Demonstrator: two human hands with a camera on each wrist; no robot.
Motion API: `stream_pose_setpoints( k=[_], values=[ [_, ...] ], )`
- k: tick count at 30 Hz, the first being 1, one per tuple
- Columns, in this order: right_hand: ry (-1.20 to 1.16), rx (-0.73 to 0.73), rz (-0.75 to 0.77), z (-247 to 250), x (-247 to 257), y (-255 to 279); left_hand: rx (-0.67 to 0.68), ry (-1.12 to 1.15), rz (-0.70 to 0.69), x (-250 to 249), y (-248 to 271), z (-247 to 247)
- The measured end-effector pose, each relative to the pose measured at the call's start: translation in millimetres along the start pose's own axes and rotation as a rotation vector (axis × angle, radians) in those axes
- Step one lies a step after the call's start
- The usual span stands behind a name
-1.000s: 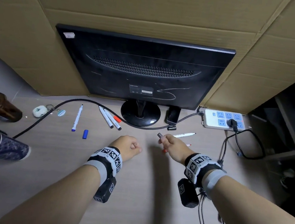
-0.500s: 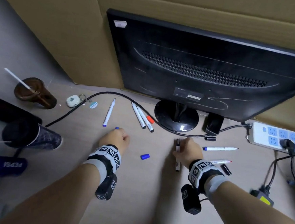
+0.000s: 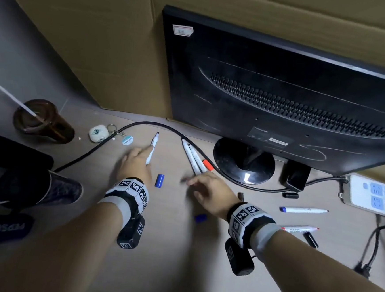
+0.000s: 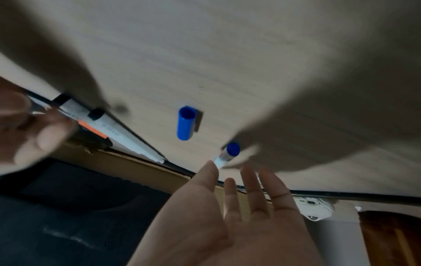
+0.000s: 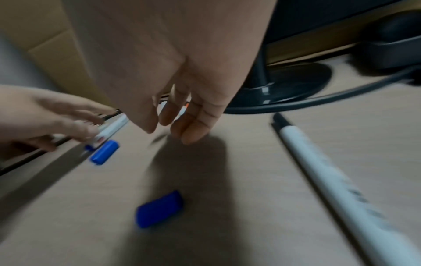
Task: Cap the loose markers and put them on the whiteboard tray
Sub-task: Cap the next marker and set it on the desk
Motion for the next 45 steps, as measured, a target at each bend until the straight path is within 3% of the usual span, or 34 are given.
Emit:
stream_pose_setpoints(
  k=[3,9,16,21,31,38,42,45],
  values=[
    [-0.016,0.132,0.107,-18.7,14.7,-24.5,0.023,-0.005,-0.016,10.4,-7.7,-4.9],
    [0.054,0.291,0.064,-44.9,34.2,-47.8,0.006,0.031,0.081,22.8,-12.4,-6.2],
    [0.057,0.237,-0.047,-40.8,37.8,-48.2,0.164,-0.037,0.154,37.5,-1.1,-4.8],
    [0.103,0.328,-0.142,-35.0,34.5,-37.4,0.251,-0.073,0.192,39.5,15.0,-1.4],
    [0.097,0.104,-0.173,-4.3,39.9,7.8,0.301,-0.055,0.145,22.5,53.4,1.6],
    [0.064,-0.025,-0.249,31.0,46.1,53.6,0.475,0.028,0.014,-3.3,89.9,-4.8],
    [0.057,-0.065,-0.200,59.6,43.5,86.9,0.520,0.051,-0.044,-17.5,109.1,-6.9],
    [0.023,-0.151,-0.243,76.5,38.9,109.9,0.519,0.082,-0.124,-30.0,126.6,-6.2]
  ],
)
Point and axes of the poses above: each hand's wrist, its own y-axis away from the middle knuckle, its own z-axis out of the back of the hand, x = y × z, the point moved 1 cm from there along -y, towards the middle knuckle, and after that the axes turned 14 degrees about z, right-handed, at the moved point
